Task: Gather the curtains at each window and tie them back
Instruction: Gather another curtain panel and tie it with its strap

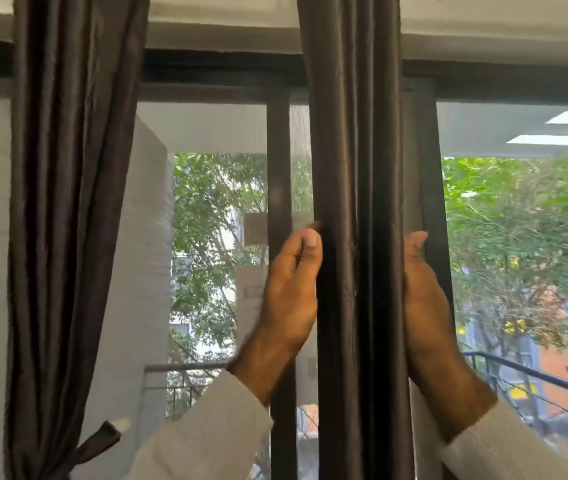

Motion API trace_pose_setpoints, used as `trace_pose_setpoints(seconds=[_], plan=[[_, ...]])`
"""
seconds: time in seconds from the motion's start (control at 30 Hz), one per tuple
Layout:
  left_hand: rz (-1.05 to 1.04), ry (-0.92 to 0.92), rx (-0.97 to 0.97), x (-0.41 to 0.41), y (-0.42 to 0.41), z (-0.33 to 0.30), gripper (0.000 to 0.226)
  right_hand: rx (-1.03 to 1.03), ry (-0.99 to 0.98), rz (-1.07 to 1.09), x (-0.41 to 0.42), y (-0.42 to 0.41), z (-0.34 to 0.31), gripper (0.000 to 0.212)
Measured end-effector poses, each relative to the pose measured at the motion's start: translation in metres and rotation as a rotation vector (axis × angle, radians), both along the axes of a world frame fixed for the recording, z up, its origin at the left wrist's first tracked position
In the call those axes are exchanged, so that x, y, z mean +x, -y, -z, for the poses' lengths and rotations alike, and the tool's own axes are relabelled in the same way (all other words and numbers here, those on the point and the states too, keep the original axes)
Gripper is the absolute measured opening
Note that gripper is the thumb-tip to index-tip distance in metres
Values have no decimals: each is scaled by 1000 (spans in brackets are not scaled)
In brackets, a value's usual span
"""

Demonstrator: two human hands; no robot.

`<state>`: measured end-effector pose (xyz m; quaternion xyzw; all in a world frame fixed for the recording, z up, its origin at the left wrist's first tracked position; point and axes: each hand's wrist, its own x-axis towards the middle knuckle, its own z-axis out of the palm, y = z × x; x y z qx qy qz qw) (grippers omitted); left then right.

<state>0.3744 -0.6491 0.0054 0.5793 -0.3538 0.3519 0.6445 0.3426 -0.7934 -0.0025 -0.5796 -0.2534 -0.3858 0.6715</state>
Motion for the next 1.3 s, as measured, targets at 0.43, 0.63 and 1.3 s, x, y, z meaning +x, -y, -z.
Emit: trace_pose_setpoints(seconds=[0.43,0.63,1.3], plan=[[259,-380,-29,18,-41,70,46,-73,-227,-32,27,48,83,20],[-329,-271,-127,36,-54,74,28,21,-303,322,56,85,83,7],[-569,8,298,-12,-7,105,69,-572,437,772,30,41,129,31]])
